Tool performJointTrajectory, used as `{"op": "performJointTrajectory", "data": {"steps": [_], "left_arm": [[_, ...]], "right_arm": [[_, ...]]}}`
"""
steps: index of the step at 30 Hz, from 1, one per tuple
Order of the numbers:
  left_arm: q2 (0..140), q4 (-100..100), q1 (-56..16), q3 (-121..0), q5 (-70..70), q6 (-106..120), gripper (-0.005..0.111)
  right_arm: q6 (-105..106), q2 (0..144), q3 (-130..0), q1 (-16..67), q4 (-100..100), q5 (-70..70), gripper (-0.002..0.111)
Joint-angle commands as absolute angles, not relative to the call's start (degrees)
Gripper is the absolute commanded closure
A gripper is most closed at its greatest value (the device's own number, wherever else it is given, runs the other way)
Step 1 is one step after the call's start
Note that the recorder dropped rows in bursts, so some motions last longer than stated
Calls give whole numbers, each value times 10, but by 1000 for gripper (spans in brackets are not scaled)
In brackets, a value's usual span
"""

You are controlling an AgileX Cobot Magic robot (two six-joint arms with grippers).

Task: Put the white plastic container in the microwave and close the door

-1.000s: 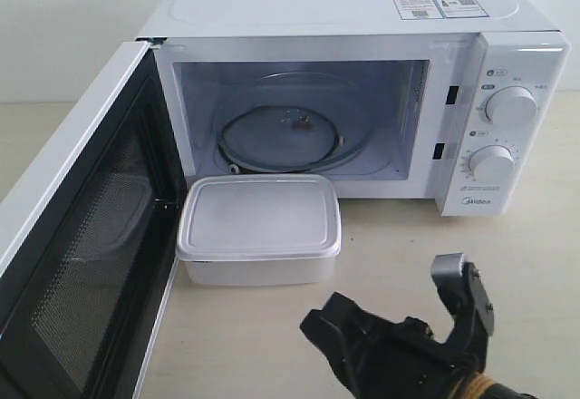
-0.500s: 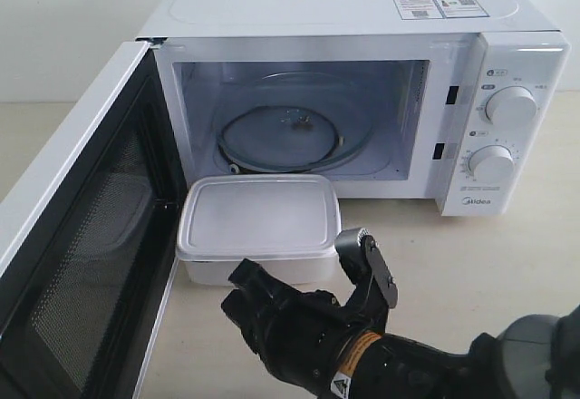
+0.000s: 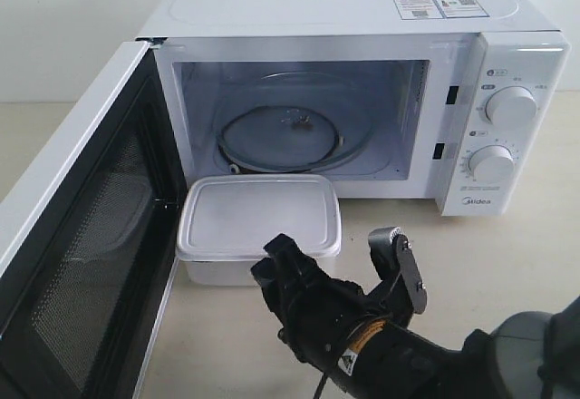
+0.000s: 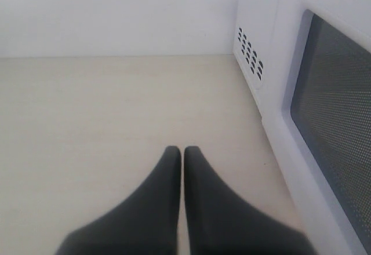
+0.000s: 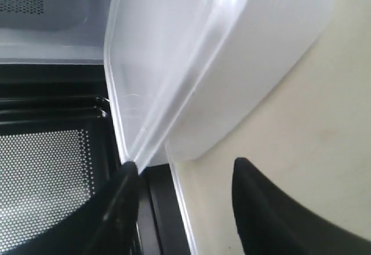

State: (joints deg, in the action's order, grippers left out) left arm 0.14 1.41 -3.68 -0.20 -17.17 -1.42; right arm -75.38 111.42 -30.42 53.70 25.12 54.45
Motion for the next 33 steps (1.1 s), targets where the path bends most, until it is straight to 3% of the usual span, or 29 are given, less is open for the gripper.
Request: {"op": "performJointTrajectory", "data": {"steps": [1, 15, 17, 19, 20, 22, 33], "left_arm": [[0, 11, -37, 0, -170, -18, 102], [0, 11, -37, 0, -170, -18, 102], [0, 11, -37, 0, -170, -18, 102], [0, 11, -37, 0, -170, -18, 102], [0, 11, -37, 0, -170, -18, 102], [0, 11, -37, 0, -170, -18, 102], [0, 11, -37, 0, -170, -18, 102]], "right_arm": [[-748, 1116, -335, 537, 273, 519, 60], [-719, 1140, -420, 537, 372, 446, 60], [-719, 1147, -429, 537, 384, 447, 66], [-719, 1147, -429, 537, 386, 454, 82], [-719, 1147, -429, 537, 386, 458, 95], [-711, 1147, -429, 537, 385, 459, 108], [-653, 1120, -392, 538, 347, 478, 108]]}}
